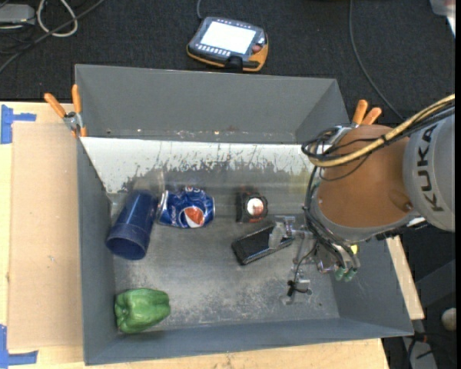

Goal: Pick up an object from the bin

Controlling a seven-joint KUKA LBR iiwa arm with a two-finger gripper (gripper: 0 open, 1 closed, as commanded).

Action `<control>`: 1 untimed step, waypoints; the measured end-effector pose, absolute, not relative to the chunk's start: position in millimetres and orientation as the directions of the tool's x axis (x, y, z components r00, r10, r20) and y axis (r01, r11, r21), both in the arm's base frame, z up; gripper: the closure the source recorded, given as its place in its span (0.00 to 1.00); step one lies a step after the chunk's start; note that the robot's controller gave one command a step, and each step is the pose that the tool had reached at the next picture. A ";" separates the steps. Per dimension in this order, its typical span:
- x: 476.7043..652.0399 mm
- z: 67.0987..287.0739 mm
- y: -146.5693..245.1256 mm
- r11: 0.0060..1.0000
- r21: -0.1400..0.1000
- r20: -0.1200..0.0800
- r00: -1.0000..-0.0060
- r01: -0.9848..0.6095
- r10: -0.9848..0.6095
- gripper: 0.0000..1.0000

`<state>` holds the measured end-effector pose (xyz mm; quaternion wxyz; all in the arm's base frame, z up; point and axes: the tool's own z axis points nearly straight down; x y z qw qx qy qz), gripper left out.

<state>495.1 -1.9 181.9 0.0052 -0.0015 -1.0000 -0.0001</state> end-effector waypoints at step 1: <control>496.7 186.2 -1.9 1.000 0.000 0.003 -1.000 0.003 0.003 0.00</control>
Offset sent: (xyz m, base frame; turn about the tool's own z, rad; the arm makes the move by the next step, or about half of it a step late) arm 0.0898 -0.0355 -0.1119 -0.2360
